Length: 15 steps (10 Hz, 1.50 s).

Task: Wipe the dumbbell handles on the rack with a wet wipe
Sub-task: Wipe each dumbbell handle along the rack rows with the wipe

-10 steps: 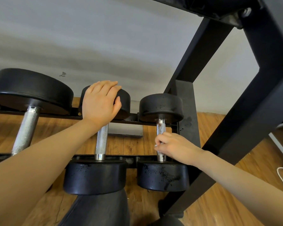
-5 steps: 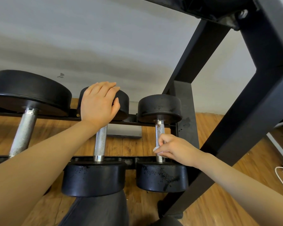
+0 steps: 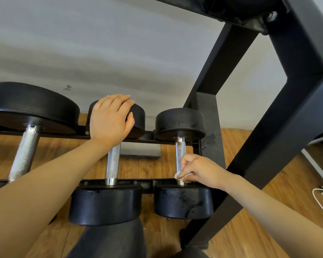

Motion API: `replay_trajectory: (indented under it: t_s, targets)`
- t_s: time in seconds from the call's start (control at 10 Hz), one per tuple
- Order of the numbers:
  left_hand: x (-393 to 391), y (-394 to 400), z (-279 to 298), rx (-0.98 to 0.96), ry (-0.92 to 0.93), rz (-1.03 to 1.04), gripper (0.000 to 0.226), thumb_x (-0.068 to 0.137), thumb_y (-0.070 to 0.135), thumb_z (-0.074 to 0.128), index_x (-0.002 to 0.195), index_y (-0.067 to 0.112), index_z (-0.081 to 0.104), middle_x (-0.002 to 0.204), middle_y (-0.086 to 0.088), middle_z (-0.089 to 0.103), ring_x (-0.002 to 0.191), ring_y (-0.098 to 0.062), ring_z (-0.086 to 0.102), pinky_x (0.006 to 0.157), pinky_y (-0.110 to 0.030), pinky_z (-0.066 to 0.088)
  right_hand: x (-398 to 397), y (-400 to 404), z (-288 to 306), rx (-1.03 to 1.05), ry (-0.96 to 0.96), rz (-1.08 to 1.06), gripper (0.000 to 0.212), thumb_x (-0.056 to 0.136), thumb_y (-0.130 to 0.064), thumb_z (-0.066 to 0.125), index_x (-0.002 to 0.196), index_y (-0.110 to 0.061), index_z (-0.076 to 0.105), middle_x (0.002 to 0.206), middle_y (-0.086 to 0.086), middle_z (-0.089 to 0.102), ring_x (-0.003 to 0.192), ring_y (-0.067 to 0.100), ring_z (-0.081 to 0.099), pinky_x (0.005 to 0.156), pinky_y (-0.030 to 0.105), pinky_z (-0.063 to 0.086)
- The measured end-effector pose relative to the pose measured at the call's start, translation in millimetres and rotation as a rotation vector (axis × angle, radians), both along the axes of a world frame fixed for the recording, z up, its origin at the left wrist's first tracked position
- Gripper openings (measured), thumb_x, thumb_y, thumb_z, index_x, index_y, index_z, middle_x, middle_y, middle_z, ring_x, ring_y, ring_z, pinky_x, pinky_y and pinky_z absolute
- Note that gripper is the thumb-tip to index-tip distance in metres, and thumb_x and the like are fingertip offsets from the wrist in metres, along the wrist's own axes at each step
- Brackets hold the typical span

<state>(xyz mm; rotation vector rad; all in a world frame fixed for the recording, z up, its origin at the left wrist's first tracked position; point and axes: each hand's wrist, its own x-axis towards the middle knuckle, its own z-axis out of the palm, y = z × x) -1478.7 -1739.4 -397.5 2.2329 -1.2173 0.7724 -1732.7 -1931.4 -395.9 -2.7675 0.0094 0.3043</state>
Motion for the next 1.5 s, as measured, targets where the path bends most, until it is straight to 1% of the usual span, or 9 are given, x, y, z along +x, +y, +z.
replay_trajectory:
  t_s: [0.1, 0.2, 0.5, 0.8, 0.9, 1.0, 1.2, 1.4, 1.5]
  targets:
    - [-0.2, -0.4, -0.1, 0.001, -0.007, 0.002, 0.041, 0.098, 0.03, 0.04, 0.122, 0.011, 0.067, 0.129, -0.009, 0.065, 0.12, -0.027, 0.059, 0.106, -0.046, 0.041, -6.8, 0.8, -4.3, 0.031, -0.013, -0.031, 0.018, 0.086, -0.027, 0.072, 0.103, -0.028, 0.076, 0.095, -0.009, 0.047, 0.085, 0.005, 0.048, 0.074, 0.027, 0.048]
    - [-0.1, -0.6, -0.1, 0.001, -0.007, 0.003, 0.041, 0.098, 0.03, 0.039, 0.122, 0.011, 0.067, 0.129, -0.009, 0.065, 0.12, -0.027, 0.059, 0.105, -0.045, 0.042, -6.4, 1.9, -3.3, 0.07, 0.016, -0.041, 0.018, 0.085, -0.027, 0.072, 0.103, -0.029, 0.076, 0.093, -0.007, 0.049, 0.087, 0.01, 0.051, 0.076, 0.032, 0.049]
    - [-0.1, -0.6, -0.8, -0.022, -0.022, -0.008, 0.04, 0.098, 0.029, 0.04, 0.12, 0.01, 0.068, 0.128, -0.01, 0.065, 0.119, -0.028, 0.06, 0.103, -0.046, 0.043, -14.2, -1.2, -7.1, 0.193, 0.002, -0.114, 0.016, 0.083, -0.019, 0.074, 0.098, -0.021, 0.077, 0.097, -0.004, 0.052, 0.094, 0.008, 0.053, 0.087, 0.016, 0.046]
    - [0.5, -1.0, -1.3, -0.019, -0.01, -0.005, 0.041, 0.098, 0.03, 0.04, 0.121, 0.011, 0.068, 0.128, -0.009, 0.065, 0.12, -0.028, 0.059, 0.104, -0.045, 0.042, -17.2, -1.2, -24.0, 0.225, -0.351, -0.311, 0.02, 0.078, -0.001, 0.077, 0.093, -0.015, 0.079, 0.095, -0.006, 0.058, 0.091, 0.01, 0.058, 0.081, 0.019, 0.05]
    - [0.0, -0.7, -0.5, -0.018, -0.002, -0.004, 0.041, 0.098, 0.03, 0.039, 0.121, 0.011, 0.068, 0.128, -0.009, 0.065, 0.119, -0.028, 0.059, 0.104, -0.046, 0.043, -17.8, 0.2, -22.8, 0.331, -0.298, -0.323, 0.019, 0.078, -0.003, 0.076, 0.093, -0.015, 0.079, 0.096, -0.004, 0.057, 0.093, 0.01, 0.058, 0.083, 0.016, 0.049]
    - [-0.4, -0.5, -0.2, -0.017, 0.0, -0.008, 0.041, 0.098, 0.03, 0.039, 0.121, 0.011, 0.068, 0.128, -0.009, 0.065, 0.119, -0.028, 0.059, 0.104, -0.046, 0.043, -20.3, 1.7, -20.4, 0.442, -0.175, -0.372, 0.017, 0.08, -0.013, 0.076, 0.094, -0.022, 0.078, 0.098, -0.001, 0.057, 0.095, 0.011, 0.058, 0.089, 0.021, 0.049]
    - [-0.1, -0.5, -0.2, -0.011, 0.0, -0.005, 0.042, 0.098, 0.031, 0.038, 0.121, 0.011, 0.068, 0.128, -0.009, 0.065, 0.12, -0.028, 0.059, 0.104, -0.046, 0.043, -26.2, 2.8, -20.6, 0.636, -0.172, -0.596, 0.018, 0.078, -0.006, 0.077, 0.086, -0.022, 0.08, 0.091, -0.001, 0.066, 0.088, 0.009, 0.063, 0.084, 0.02, 0.048]
    - [-0.6, -0.2, 0.0, -0.017, -0.009, -0.004, 0.042, 0.098, 0.03, 0.038, 0.121, 0.011, 0.068, 0.128, -0.009, 0.065, 0.119, -0.028, 0.059, 0.104, -0.045, 0.042, -23.5, 3.9, -23.2, 0.642, -0.226, -0.604, 0.013, 0.074, -0.001, 0.079, 0.081, -0.013, 0.08, 0.087, -0.002, 0.065, 0.084, 0.007, 0.063, 0.082, 0.019, 0.049]
    - [-0.9, -0.1, 0.4, -0.009, -0.004, 0.002, 0.043, 0.099, 0.031, 0.037, 0.121, 0.012, 0.067, 0.128, -0.009, 0.065, 0.12, -0.027, 0.059, 0.104, -0.045, 0.042, -22.4, 2.3, -21.4, 0.592, -0.186, -0.542, 0.015, 0.074, -0.003, 0.08, 0.079, -0.016, 0.08, 0.088, -0.001, 0.065, 0.083, 0.008, 0.064, 0.082, 0.021, 0.051]
